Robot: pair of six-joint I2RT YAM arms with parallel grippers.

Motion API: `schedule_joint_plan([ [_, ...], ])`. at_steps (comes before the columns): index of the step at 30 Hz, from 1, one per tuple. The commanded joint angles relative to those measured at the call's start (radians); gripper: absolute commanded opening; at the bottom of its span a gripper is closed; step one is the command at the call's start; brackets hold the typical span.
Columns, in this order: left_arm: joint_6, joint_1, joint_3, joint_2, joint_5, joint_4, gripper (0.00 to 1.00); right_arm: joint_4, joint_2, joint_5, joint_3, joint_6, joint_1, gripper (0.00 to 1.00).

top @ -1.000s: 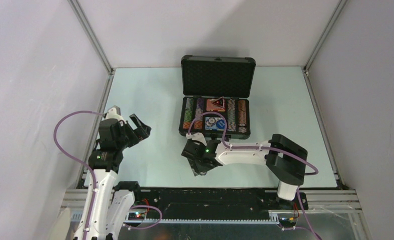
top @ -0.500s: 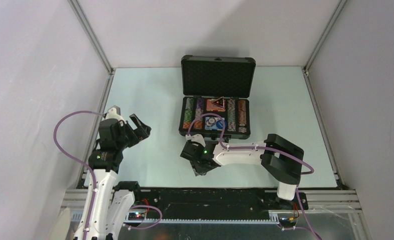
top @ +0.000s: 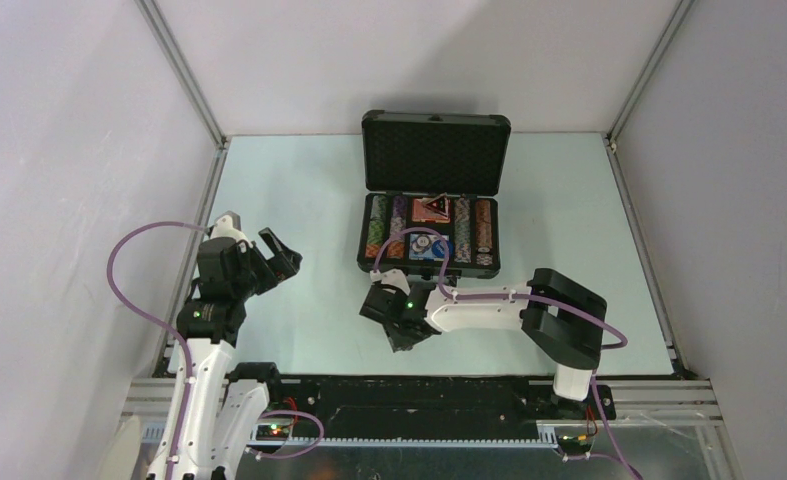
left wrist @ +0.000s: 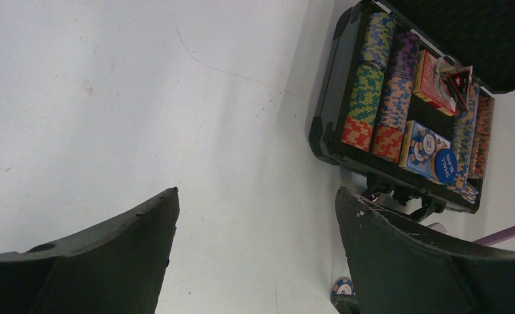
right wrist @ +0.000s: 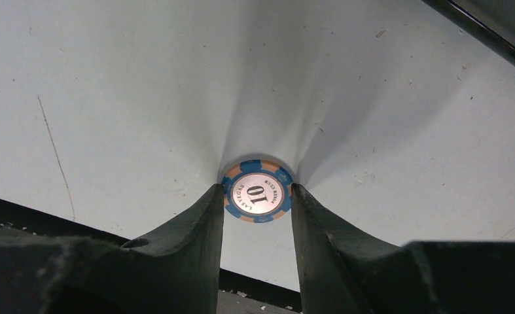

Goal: Pack up texas hold em set

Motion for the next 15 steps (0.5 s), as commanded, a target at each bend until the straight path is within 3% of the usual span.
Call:
schedule_joint_plan([
  [1,0.02,0.01,0.011,-0.009,0.011,0.029,0.94,0.006,-0.045,0.008,0.004,-0.003,-0.018,0.39],
  [15,0.019,0.01,0.012,-0.008,0.01,0.03,0.94,-0.032,-0.104,0.049,0.16,-0.178,-0.203,0.41],
])
